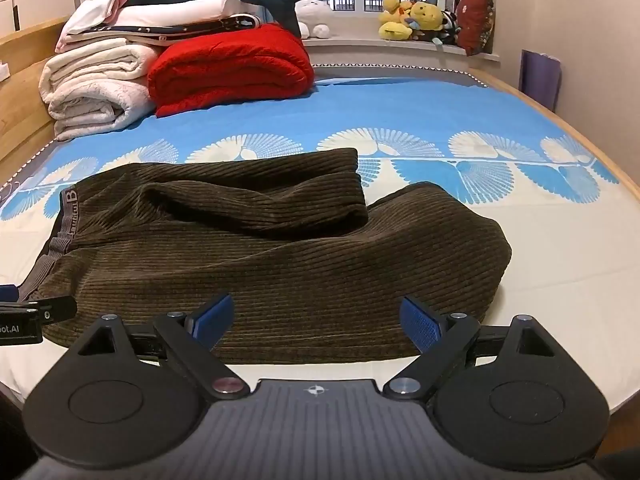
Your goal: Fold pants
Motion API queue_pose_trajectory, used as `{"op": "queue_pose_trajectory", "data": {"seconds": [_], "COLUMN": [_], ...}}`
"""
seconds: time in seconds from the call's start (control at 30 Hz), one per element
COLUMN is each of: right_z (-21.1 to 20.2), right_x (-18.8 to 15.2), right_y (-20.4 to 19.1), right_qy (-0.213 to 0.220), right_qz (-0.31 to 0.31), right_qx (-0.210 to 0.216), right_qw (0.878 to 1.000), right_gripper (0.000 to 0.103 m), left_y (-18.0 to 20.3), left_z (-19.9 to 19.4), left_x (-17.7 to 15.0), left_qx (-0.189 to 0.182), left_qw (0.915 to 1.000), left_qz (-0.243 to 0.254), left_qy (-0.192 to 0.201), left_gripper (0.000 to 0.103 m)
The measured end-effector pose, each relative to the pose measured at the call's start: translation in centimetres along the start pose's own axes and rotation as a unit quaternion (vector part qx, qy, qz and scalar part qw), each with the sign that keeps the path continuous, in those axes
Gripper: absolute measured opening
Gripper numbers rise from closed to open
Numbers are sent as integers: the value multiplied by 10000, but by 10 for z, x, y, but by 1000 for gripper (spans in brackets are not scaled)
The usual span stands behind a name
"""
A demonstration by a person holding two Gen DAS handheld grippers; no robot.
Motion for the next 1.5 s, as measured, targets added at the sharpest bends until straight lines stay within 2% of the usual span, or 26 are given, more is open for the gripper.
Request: {"op": "queue_pose_trajectory", "data": {"seconds": [1.5], "right_z": [3], "right_x": [1], "right_y": [-4], "right_qy": [31], "right_qz": [-39], "right_qx": [3], "right_qw": [10000], "right_gripper": [91], "left_y": [1], "left_z": [5], "left_x": [-6], "left_qx": [-21], "left_qw": [10000], "left_qz": [-23], "left_qy": [26], "left_gripper": [102]}}
Point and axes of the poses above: each gripper's, at about its wrist camera, not at the fingertips, and z roughly the way its jaws point, y to its right, x to its top, the point moved 5 cm from there along z, roughly the way its jaws point, and after that the axes turned 13 degrees about -z, right-handed, at the moved point
